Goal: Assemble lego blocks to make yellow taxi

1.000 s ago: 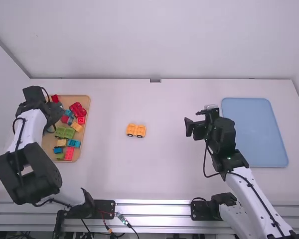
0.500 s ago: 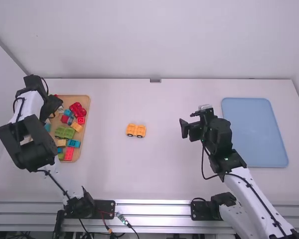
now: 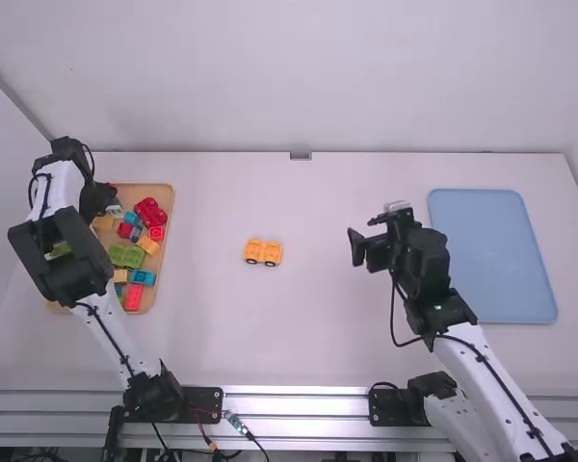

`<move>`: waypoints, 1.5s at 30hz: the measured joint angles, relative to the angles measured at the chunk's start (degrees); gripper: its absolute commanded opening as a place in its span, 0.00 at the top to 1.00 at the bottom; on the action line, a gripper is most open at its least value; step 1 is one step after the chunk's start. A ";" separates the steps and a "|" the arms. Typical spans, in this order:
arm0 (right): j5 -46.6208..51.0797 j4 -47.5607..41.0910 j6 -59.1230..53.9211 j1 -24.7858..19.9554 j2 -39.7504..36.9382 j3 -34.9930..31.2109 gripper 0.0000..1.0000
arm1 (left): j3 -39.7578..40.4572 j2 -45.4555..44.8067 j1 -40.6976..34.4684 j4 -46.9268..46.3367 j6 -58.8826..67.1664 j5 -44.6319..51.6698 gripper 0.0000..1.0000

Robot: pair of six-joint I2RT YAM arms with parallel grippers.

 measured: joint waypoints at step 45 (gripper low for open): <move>0.04 0.59 0.15 -0.04 0.00 0.00 0.01 | -5.07 2.08 0.26 8.13 -2.84 2.49 0.15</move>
